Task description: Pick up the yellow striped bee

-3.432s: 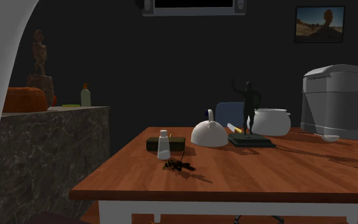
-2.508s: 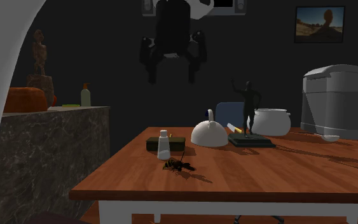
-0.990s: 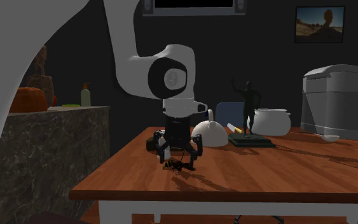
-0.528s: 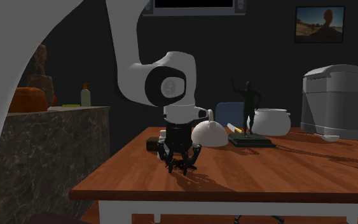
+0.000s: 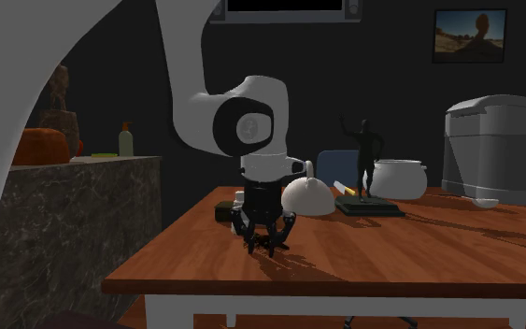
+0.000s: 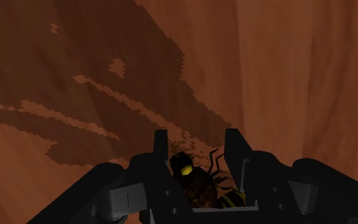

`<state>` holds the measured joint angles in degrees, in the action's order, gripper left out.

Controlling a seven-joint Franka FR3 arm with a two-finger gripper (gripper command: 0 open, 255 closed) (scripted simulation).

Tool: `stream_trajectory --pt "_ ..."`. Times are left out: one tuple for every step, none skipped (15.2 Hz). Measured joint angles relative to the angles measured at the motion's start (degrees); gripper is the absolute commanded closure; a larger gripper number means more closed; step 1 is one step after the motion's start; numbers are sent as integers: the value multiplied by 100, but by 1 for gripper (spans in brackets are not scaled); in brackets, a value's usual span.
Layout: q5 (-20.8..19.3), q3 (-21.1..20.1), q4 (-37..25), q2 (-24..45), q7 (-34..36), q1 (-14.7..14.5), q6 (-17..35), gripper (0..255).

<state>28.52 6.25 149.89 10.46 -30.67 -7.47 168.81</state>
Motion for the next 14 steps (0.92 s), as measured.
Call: stream_trajectory --pt "-66 29 19 -34 64 -42 -35 255" --pt "-170 86 44 -103 147 -85 -93 255" --pt "-288 148 58 -178 243 -128 -159 255" --pt "-433 215 71 -266 378 -186 -232 255" --pt "-553 269 82 -346 473 -216 -298 255" --pt "-682 326 107 -447 568 -238 -370 255" --pt "-810 371 125 -541 676 -263 -440 255" --pt "-938 413 136 -636 775 -276 -518 255" --pt "-1094 449 151 -750 916 -299 -607 255" --pt "-1196 474 145 -823 992 -299 -682 255" --pt "-1298 498 142 -905 1064 -293 -762 255" --pt "-1414 519 158 -1014 1150 -285 -850 255" --pt "-1517 529 158 -1105 1235 -279 -934 255" --pt "-1606 536 152 -1188 1305 -269 -1017 255"
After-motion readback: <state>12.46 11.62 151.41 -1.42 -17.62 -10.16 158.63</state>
